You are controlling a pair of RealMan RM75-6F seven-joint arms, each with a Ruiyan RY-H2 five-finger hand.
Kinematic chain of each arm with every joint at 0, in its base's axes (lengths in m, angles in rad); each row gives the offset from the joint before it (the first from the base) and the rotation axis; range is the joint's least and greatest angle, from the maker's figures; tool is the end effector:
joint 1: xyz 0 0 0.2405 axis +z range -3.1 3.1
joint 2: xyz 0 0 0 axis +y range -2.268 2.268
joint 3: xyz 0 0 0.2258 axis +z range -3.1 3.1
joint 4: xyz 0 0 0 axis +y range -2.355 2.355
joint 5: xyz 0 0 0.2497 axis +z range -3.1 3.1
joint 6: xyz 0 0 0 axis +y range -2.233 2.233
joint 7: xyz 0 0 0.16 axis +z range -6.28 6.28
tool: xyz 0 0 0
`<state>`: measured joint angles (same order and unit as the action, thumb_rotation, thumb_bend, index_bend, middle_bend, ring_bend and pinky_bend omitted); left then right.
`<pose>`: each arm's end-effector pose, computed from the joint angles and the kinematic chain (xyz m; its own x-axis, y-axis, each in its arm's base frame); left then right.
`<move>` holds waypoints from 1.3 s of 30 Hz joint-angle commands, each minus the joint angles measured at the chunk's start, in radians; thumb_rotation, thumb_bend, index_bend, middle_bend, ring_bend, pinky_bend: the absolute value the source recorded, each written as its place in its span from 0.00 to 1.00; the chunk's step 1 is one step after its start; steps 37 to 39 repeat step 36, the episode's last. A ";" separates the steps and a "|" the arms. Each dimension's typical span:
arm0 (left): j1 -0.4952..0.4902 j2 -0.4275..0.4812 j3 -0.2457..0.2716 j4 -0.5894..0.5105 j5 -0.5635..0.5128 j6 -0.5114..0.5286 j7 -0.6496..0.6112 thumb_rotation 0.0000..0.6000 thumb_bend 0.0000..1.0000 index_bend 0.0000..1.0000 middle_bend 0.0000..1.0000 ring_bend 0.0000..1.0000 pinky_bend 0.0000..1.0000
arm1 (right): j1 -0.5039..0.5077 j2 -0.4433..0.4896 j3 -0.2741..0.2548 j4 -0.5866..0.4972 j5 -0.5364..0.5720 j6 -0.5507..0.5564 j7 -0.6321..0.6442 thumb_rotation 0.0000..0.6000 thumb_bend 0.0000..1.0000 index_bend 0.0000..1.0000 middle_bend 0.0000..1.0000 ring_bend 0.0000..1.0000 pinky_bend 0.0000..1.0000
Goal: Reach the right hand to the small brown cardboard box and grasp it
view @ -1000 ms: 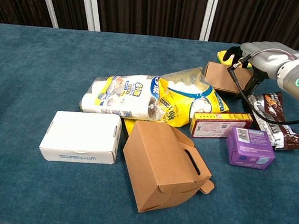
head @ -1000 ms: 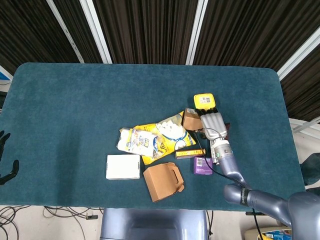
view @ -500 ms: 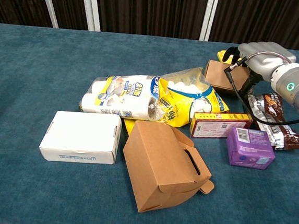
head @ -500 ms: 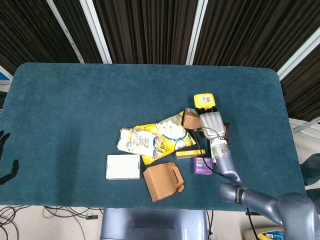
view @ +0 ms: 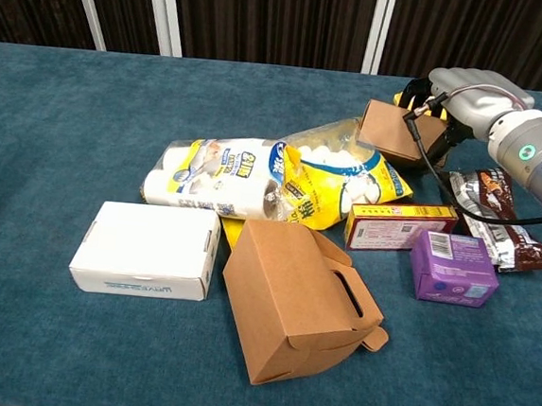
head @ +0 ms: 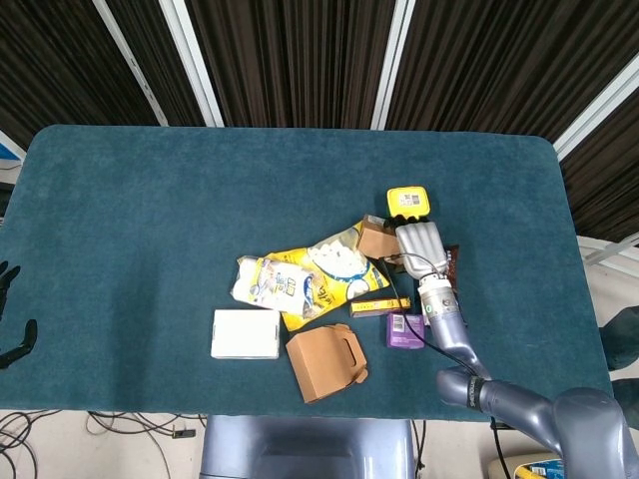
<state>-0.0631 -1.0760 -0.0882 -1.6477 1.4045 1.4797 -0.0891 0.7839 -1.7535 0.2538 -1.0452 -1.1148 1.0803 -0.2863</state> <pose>-0.3110 0.1999 0.1300 0.3086 -0.0316 0.9507 0.9475 0.0982 -0.3043 -0.1503 -0.4117 -0.0466 0.4610 -0.0151 0.8873 -0.8687 -0.2119 0.4477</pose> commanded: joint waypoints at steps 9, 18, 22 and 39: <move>-0.001 0.002 0.000 -0.002 0.000 -0.001 0.003 1.00 0.46 0.00 0.00 0.04 0.02 | -0.059 0.146 0.038 -0.188 -0.072 0.117 0.049 1.00 0.28 0.45 0.56 0.59 0.42; 0.001 -0.004 0.003 -0.001 0.005 0.004 0.010 1.00 0.46 0.00 0.00 0.04 0.02 | -0.148 0.341 0.060 -0.443 -0.119 0.190 0.132 1.00 0.28 0.45 0.56 0.59 0.42; 0.001 -0.006 0.003 -0.004 0.005 0.007 0.018 1.00 0.47 0.00 0.00 0.04 0.02 | -0.188 0.403 0.058 -0.529 -0.167 0.241 0.176 1.00 0.28 0.45 0.56 0.59 0.42; 0.006 -0.009 0.005 -0.007 0.010 0.017 0.028 1.00 0.47 0.00 0.00 0.04 0.02 | -0.311 0.608 0.051 -0.765 -0.344 0.378 0.420 1.00 0.28 0.45 0.56 0.59 0.42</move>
